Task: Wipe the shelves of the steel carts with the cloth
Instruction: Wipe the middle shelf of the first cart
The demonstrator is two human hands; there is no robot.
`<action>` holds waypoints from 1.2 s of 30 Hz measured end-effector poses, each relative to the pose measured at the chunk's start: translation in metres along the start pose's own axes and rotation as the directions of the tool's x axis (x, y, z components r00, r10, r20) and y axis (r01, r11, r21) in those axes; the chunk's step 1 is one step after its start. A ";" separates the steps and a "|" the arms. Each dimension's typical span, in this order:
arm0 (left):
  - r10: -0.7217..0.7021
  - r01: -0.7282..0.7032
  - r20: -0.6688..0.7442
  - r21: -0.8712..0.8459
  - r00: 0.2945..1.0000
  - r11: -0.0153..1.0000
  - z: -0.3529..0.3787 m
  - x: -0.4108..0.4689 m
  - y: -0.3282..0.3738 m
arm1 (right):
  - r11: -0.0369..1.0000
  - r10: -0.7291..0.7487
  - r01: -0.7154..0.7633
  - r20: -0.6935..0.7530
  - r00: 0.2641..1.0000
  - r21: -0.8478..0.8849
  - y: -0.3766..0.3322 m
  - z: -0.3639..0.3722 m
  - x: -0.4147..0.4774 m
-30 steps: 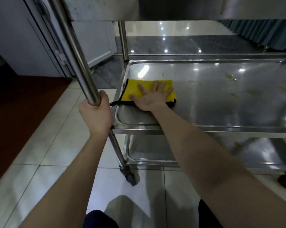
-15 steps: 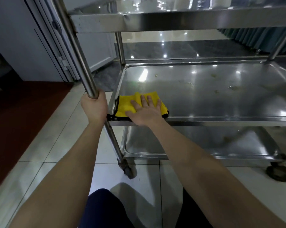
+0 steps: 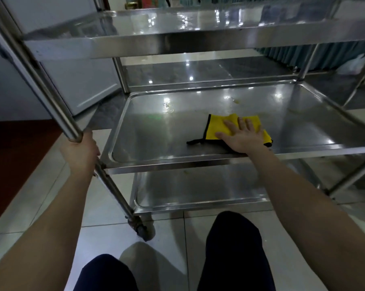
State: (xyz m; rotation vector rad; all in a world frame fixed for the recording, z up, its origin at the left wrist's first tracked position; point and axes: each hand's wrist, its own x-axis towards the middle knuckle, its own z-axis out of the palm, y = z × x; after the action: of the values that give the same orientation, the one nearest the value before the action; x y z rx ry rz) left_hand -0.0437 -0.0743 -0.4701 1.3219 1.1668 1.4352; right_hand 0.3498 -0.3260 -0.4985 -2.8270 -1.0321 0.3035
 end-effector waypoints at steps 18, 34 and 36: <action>0.038 -0.038 0.004 0.007 0.999 0.999 -0.001 0.000 0.000 | 0.931 -0.348 0.350 0.038 0.937 -0.102 -0.322 0.056 0.003; 0.024 -0.024 0.039 0.007 0.999 1.000 -0.004 -0.009 0.007 | 0.999 -0.027 0.026 -0.041 0.999 -0.031 -0.075 0.002 0.055; 0.022 -0.022 0.030 0.002 0.999 1.000 -0.002 -0.009 0.008 | 0.999 -0.003 0.001 -0.040 0.999 -0.043 -0.073 0.002 0.056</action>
State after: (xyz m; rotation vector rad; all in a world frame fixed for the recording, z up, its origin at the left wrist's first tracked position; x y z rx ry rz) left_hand -0.0451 -0.0850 -0.4644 1.3570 1.1375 1.4252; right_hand 0.3457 -0.2338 -0.4955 -2.8572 -1.0461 0.2255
